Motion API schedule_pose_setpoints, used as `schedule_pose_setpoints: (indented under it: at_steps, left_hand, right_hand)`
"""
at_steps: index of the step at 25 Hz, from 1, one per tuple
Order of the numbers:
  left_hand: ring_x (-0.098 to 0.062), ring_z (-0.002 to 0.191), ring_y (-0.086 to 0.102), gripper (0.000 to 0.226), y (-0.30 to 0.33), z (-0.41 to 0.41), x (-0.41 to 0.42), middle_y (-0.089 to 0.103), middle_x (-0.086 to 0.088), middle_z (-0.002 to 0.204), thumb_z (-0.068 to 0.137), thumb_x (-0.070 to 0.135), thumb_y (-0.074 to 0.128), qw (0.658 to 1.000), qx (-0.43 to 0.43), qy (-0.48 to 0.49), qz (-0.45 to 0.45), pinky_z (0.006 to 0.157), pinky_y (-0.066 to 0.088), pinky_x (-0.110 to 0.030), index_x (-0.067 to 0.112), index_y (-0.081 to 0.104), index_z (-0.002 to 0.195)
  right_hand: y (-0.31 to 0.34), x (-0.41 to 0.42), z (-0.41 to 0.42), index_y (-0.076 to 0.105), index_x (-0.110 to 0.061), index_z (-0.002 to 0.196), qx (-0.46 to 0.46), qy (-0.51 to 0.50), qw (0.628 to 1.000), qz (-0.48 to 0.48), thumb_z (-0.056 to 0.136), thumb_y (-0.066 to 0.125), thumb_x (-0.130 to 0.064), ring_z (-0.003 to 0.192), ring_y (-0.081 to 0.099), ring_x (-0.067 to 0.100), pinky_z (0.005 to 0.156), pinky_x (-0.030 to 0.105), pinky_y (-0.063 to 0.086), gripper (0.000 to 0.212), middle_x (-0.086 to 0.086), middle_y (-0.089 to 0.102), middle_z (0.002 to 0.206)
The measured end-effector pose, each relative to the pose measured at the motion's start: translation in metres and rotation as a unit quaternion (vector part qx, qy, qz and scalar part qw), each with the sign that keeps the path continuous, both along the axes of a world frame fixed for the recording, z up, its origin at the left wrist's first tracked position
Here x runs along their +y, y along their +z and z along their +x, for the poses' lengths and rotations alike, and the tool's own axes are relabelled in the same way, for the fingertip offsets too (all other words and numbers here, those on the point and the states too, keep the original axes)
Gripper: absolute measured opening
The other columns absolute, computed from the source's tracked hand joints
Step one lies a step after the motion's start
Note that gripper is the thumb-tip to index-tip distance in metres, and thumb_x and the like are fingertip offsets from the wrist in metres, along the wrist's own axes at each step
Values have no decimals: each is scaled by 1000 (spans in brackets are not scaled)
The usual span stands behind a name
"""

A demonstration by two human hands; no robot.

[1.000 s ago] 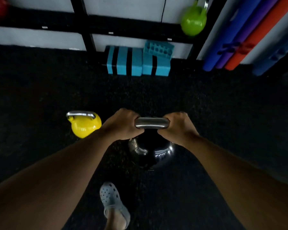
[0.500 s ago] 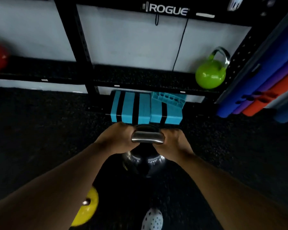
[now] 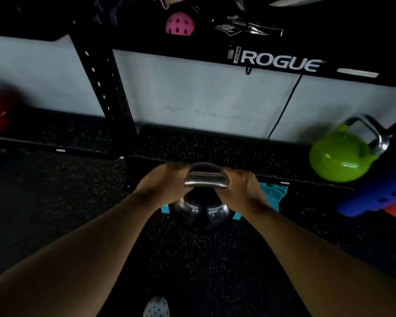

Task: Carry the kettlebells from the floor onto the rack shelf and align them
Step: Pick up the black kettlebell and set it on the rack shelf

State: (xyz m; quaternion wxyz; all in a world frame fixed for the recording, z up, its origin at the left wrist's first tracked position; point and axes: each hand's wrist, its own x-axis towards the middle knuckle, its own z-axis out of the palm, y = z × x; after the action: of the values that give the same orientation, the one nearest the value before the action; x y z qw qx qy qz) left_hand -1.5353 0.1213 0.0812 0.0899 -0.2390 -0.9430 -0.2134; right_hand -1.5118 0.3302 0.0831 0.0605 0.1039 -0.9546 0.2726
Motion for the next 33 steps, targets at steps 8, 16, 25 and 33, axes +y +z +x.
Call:
schedule_pose_setpoints:
  at_steps: [8,16,25,33]
  left_hand:
    - [-35,78,71,34,-7,-178,-44,72,-8,87,78,34,62,996,6,66,-59,63,55,-37,31,46,108]
    - [-26,71,63,14,-33,-265,-73,60,0,77,82,27,61,996,-18,60,-58,58,41,-29,26,53,94]
    - [-30,74,62,13,-40,-319,-54,66,-9,84,80,19,64,991,-64,110,31,62,45,-31,14,61,92]
    - [-26,65,60,11,-46,-340,-52,57,0,70,82,24,63,988,-75,113,67,58,43,-30,20,54,80]
  right_hand:
    - [-4,-54,-179,68,-24,107,25,-6,999,-30,84,66,-27,87,71,22,73,32,57,24,2,75,94]
    - [-39,-92,-266,66,-19,102,6,-32,998,-49,86,64,-17,73,57,12,59,18,37,16,-8,59,82]
    - [-41,-86,-317,45,-21,79,-27,-79,996,-41,83,65,-11,53,39,2,46,13,26,23,-14,41,60]
    - [-53,-85,-341,46,-17,77,-22,-99,993,-61,83,66,-19,52,45,10,44,21,27,21,-6,46,58]
